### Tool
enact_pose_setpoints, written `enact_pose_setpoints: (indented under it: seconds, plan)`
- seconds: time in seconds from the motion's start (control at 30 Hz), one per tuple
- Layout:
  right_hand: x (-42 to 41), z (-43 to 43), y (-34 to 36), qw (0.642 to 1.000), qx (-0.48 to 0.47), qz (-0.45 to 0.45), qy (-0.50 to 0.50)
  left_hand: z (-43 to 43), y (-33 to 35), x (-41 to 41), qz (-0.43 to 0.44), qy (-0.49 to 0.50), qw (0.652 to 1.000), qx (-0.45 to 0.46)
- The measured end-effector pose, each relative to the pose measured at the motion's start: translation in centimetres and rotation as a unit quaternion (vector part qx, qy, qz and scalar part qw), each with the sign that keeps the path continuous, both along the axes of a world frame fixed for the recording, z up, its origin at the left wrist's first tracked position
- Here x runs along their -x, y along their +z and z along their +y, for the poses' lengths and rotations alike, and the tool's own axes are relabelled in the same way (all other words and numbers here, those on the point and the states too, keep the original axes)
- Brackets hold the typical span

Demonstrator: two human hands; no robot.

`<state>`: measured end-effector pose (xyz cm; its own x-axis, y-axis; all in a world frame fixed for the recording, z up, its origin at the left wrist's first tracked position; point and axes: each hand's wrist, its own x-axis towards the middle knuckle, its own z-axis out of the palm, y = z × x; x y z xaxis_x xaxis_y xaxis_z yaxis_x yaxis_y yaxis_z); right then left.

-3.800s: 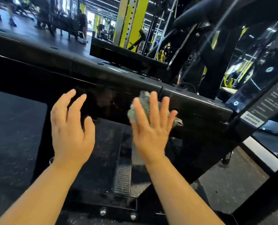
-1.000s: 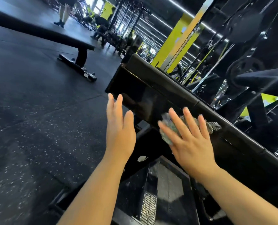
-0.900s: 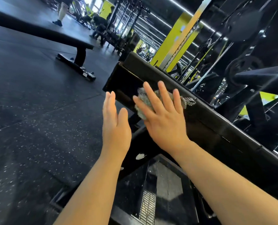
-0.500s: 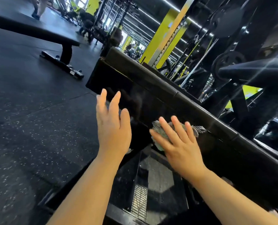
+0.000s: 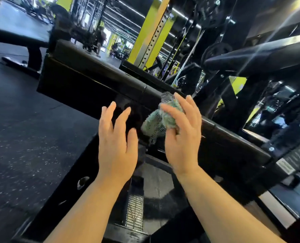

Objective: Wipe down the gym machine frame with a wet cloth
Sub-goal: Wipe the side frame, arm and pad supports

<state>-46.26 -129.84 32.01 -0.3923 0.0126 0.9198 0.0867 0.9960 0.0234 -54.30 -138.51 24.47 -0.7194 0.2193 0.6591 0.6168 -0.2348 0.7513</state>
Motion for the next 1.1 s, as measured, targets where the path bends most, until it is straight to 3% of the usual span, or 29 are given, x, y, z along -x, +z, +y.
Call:
enact_pose_setpoints:
  seconds: [0.1,0.2,0.3,0.43,0.57,0.73,0.87,0.97,1.03,1.1]
  plan:
    - [-0.1,3.1,-2.4,0.969,-0.205,-0.084,-0.111,0.3,-0.3,-0.1,0.012,0.014,1.0,0.013]
    - [-1.8,3.7,-4.2,0.94,-0.233,-0.168,-0.184,0.6,-0.6,0.0,0.027,0.024,0.999,0.026]
    - [-2.5,4.1,-5.2,0.925,-0.25,-0.169,-0.232,0.4,-0.8,0.1,0.035,0.03,0.998,0.031]
    - [3.3,1.3,-5.1,0.926,-0.288,-0.149,-0.192,-0.4,-0.8,1.2,-0.007,0.043,0.999,0.008]
    - [6.2,-0.1,-4.4,0.949,-0.265,-0.129,-0.111,-0.3,-0.7,0.9,-0.033,0.043,0.999,-0.01]
    - [-6.3,8.0,-7.2,0.931,-0.228,-0.077,-0.274,2.2,-1.4,-2.2,0.096,0.046,0.993,0.051]
    - [-16.4,13.1,-9.7,0.916,-0.031,0.054,-0.396,4.4,-2.7,-5.6,0.198,0.012,0.976,0.089]
    - [-12.6,10.9,-9.1,0.91,0.129,0.156,-0.362,4.9,-2.9,-6.5,0.214,0.002,0.973,0.09]
    - [-7.0,7.6,-8.7,0.936,0.108,0.158,-0.296,4.6,-2.4,-6.2,0.195,0.01,0.978,0.077]
    - [-2.4,4.9,-8.7,0.964,0.006,0.101,-0.247,4.6,-1.8,-5.9,0.178,0.024,0.982,0.062]
